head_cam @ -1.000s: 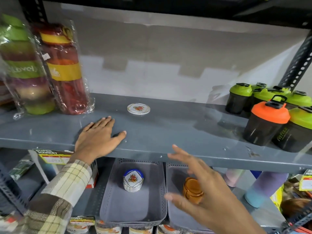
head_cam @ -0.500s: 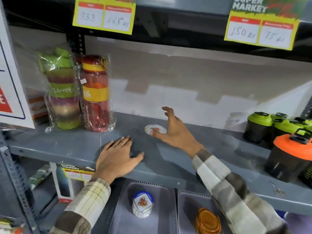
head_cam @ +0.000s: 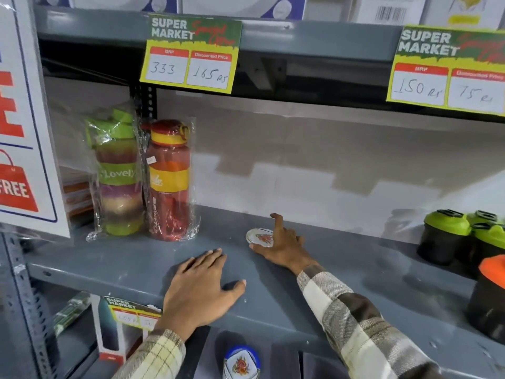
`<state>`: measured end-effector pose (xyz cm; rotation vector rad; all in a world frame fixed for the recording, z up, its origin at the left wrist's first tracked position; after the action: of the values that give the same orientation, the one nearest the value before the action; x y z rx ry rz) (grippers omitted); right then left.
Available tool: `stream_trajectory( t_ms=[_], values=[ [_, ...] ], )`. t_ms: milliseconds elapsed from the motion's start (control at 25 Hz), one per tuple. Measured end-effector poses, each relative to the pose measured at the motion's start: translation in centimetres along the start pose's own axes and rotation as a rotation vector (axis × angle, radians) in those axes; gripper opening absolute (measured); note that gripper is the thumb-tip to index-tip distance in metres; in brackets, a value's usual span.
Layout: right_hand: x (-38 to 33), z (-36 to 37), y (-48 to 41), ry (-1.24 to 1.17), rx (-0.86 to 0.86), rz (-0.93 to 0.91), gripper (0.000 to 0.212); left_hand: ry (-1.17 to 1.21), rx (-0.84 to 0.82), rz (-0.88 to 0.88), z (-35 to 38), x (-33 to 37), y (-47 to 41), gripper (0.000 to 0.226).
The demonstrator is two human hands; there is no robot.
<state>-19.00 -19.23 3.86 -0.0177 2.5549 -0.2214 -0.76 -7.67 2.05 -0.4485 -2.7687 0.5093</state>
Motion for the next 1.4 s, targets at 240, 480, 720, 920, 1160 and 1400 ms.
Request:
stream_trajectory(
  t_ms=[240,480,720,920,1160,1400],
  values=[
    [0.7,0.1,-0.4,-0.102,-0.007,0.028,0.089,0.0,0.001,-0.006,0.0,0.0,0.1,0.082],
    [-0.6,-2.1,1.2,-0.102,0.06,-0.063,0.092,0.006,-0.005,0.0,-0.3,0.2,0.2,0.082],
    [-6.8,-8.4,9.2,-0.159,0.32,-0.373,0.097,-0.011,0.02,-0.001,-0.3,0.2,0.1,0.085],
    [-9.6,-13.5,18.0,-0.2,0.574,-0.606,0.098,-0.024,-0.01,-0.004,0.0,0.1,-0.1,0.082],
    [-10.2,-17.8,24.1,-0.265,0.757,-0.656,0.103,-0.012,0.044,0.006,-0.4,0.6,0.5,0.086],
    [-9.3,-17.2,23.5,-0.255,0.725,-0.629,0.102,-0.002,0.029,-0.001,-0.9,1.2,0.6,0.081]
  ],
)
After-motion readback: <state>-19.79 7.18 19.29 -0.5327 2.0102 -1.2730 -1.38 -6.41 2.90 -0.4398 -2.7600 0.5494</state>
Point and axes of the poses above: each hand's wrist, its own y-axis away from the middle knuckle, its own z-axis out of the palm, x = y × z, the point moved 7 cm from there along -y, towards the middle knuckle, and after that the axes turned 9 degrees about z, right-handed, at the moved point
